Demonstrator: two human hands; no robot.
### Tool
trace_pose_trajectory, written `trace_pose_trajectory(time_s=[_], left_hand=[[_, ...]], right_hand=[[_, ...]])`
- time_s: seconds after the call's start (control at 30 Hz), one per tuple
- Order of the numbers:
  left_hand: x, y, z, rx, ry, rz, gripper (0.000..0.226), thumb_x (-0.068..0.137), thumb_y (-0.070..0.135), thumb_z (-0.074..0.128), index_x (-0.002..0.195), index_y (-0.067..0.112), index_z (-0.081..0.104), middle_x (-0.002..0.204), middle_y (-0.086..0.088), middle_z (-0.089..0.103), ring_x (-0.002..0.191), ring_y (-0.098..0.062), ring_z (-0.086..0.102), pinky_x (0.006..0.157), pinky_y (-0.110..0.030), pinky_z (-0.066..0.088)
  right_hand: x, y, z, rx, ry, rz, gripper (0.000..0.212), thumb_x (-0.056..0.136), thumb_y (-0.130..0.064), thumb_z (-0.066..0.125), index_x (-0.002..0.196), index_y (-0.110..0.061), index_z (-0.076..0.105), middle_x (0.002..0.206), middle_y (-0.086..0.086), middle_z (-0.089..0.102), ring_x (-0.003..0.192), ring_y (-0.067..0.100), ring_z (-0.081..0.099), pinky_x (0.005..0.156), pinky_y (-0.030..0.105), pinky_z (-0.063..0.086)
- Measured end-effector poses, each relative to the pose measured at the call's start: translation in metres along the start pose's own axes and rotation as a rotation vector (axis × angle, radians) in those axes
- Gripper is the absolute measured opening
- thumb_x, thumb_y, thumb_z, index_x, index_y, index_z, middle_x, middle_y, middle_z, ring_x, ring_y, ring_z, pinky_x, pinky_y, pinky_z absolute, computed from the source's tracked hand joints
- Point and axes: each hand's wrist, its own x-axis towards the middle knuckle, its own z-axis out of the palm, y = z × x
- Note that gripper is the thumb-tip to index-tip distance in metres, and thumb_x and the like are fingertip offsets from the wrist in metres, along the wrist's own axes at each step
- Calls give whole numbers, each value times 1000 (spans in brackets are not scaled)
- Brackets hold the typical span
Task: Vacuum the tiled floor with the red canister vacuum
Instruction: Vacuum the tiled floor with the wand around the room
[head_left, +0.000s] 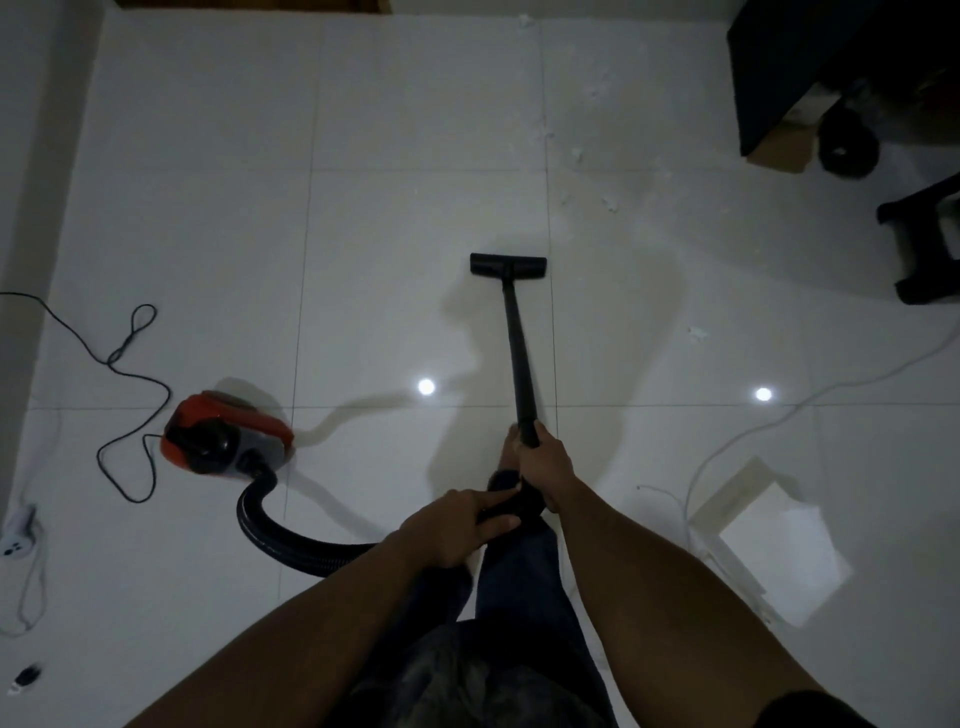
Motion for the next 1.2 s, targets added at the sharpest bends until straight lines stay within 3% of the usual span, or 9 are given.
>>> trace_pose_trajectory(time_s=[0.2, 0.53, 0.63, 0.67, 0.77, 0.87, 1.0, 1.1, 1.2], left_hand=[[45, 42, -65, -9, 31, -25, 54, 101, 55, 47, 152, 39, 36, 115, 12, 66, 71, 13, 56, 67, -4, 39], [132, 99, -161, -54, 125, -33, 55, 96, 70, 40, 148, 55, 36, 132, 5, 66, 116, -13, 62, 107, -38, 44], [151, 103, -198, -22, 114, -61, 63, 98, 66, 40, 155, 41, 30, 132, -33, 14, 138, -36, 43, 118, -48, 30], [160, 101, -208, -41, 100, -49, 64, 101, 58, 43, 157, 30, 30, 133, -4, 53, 128, -34, 52, 110, -37, 40], [182, 98, -250, -66, 92, 6, 56, 99, 62, 43, 146, 32, 47, 96, -10, 72, 70, -4, 61, 67, -16, 42], [209, 100, -306, -95, 108, 10, 60, 102, 55, 46, 155, 29, 35, 110, -10, 67, 103, -24, 65, 85, -30, 49], [245, 83, -370, 4, 156, -17, 60, 83, 91, 26, 137, 79, 5, 161, -29, -19, 150, -45, -18, 123, -60, 1], [257, 77, -423, -49, 116, -3, 56, 93, 77, 35, 145, 57, 37, 150, -24, 43, 140, -44, 37, 118, -55, 29], [255, 97, -482, -109, 120, 20, 46, 101, 54, 48, 146, 44, 44, 101, 9, 71, 91, -2, 66, 89, -21, 48]], right_hand=[[56, -63, -33, 53, -54, 15, 63, 102, -30, 51, 159, -31, 23, 131, 10, 61, 101, 24, 63, 83, 34, 55], [154, -171, -94, -55, -54, -16, 61, 100, -28, 52, 157, -29, 30, 113, 16, 67, 96, 35, 67, 85, 48, 59], [176, -206, -98, -66, -57, -22, 60, 100, -29, 52, 156, -29, 32, 113, 16, 67, 99, 36, 67, 89, 51, 58], [183, -217, -98, -75, -58, -21, 61, 100, -29, 53, 157, -28, 31, 115, 16, 67, 100, 36, 67, 91, 51, 57], [208, -257, -98, -108, -53, -43, 63, 100, -30, 54, 158, -26, 28, 118, 16, 67, 103, 37, 67, 93, 50, 55], [240, -307, -98, -115, -46, -48, 60, 99, -28, 54, 155, -23, 33, 112, 17, 67, 99, 39, 67, 89, 49, 56], [280, -378, -90, -107, -55, -41, 58, 97, -30, 54, 153, -22, 37, 103, 12, 63, 89, 34, 65, 84, 48, 57], [302, -425, -83, -75, -60, -35, 59, 96, -31, 53, 152, -23, 38, 104, 15, 65, 85, 30, 62, 78, 43, 56], [326, -463, -76, -28, -52, -9, 68, 86, -39, 52, 152, -28, 39, 102, 14, 64, 86, 34, 63, 86, 53, 57]])
